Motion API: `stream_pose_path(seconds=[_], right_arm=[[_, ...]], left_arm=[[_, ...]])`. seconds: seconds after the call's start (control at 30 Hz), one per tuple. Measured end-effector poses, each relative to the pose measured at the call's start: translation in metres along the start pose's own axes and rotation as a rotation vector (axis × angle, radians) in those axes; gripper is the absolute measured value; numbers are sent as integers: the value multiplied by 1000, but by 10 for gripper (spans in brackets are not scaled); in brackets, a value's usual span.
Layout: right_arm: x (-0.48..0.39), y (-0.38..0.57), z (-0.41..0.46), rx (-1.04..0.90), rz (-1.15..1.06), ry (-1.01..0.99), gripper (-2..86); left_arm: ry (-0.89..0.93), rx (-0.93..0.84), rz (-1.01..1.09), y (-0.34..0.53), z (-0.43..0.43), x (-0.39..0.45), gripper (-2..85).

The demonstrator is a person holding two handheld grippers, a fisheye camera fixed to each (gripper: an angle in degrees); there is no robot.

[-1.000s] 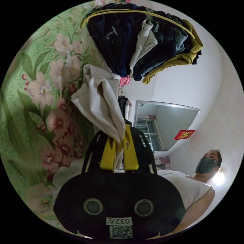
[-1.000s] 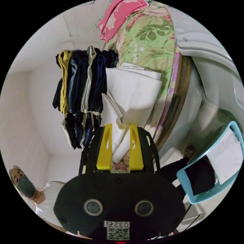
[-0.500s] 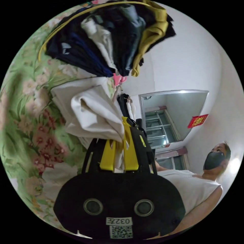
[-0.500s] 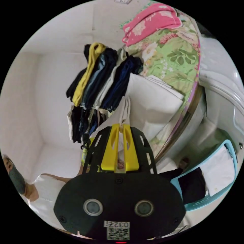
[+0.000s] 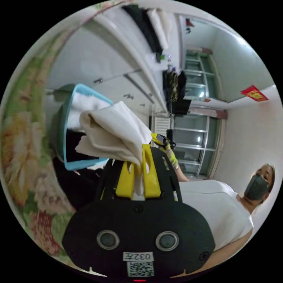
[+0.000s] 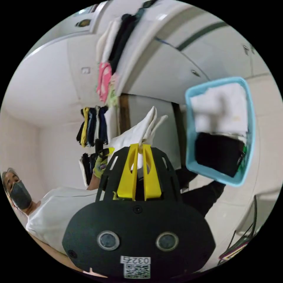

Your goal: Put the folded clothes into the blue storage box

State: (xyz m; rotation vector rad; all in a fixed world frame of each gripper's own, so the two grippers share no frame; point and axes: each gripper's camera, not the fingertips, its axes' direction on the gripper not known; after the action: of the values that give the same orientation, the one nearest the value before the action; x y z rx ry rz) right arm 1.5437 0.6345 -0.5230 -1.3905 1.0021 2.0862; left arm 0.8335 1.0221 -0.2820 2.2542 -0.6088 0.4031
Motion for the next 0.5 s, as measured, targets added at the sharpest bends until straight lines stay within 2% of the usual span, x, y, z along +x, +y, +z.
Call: stream_pose_path(seconds=[0.07,0.13,0.33,0.4,0.47,0.5], right_arm=[[33,19,-13,53,98,47,9],[49,31,-22,101,147,64,9],[74,61,-47,232,192,133,21],[92,66,-43,211,241,200,34],[141,75,-22,35,431,314,52],[152,79,-19,-5,474,308,49]], left_arm=[[-67,-152,-25,-26,59,-14,-6],[-86,-225,-19,-40,93,-16,-6],[-195,-364,73,-62,165,2,27],[-304,-399,56,-64,184,-10,62],[-558,-470,-26,-62,205,-47,80],[-608,-492,-63,-59,207,-58,79]])
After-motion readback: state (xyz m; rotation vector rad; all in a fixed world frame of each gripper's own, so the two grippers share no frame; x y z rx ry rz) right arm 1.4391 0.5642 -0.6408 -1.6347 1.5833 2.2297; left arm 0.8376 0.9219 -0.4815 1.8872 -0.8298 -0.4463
